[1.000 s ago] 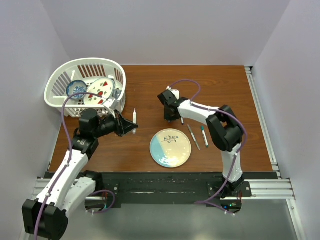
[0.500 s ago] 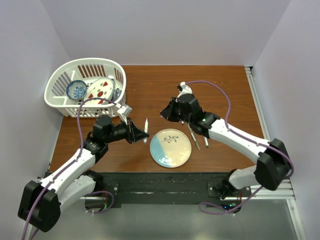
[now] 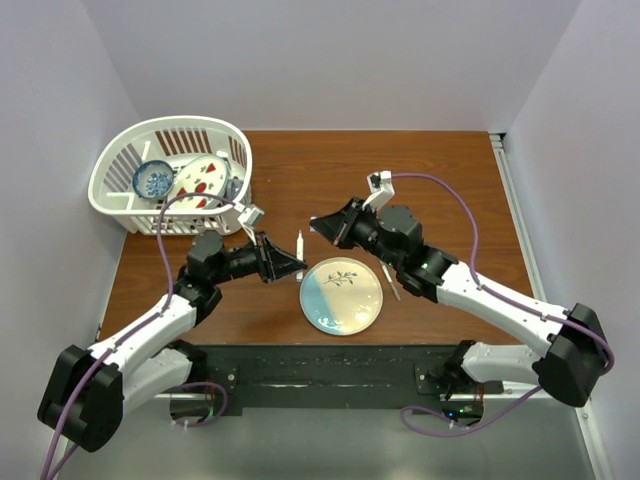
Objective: Insert the pens into the pen caps
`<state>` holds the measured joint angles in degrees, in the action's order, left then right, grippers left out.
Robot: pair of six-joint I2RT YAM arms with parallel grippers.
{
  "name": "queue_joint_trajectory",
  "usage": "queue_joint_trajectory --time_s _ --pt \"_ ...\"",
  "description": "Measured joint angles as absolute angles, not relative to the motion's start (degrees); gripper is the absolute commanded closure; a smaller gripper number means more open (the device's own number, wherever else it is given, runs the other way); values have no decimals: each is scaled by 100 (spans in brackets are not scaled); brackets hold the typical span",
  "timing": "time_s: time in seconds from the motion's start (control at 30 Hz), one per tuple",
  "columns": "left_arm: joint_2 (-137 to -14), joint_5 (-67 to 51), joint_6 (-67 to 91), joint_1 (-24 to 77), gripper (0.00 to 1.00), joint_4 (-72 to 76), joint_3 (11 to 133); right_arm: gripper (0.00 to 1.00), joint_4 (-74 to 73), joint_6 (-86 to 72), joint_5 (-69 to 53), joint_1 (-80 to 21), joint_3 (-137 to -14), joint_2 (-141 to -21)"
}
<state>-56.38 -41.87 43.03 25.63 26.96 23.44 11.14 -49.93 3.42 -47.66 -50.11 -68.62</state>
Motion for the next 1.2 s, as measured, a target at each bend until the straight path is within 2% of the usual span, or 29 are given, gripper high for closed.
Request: queue_joint_trajectory --time_s 0.43,1.2 --pt "-5640 -4268 4442 2591 100 2912 2331 100 1374 -5059 327 -4847 -5078 -7306" --pt "-5660 -4327 4440 2596 100 2910 2329 100 1420 -5024 314 -5006 -5271 -7325"
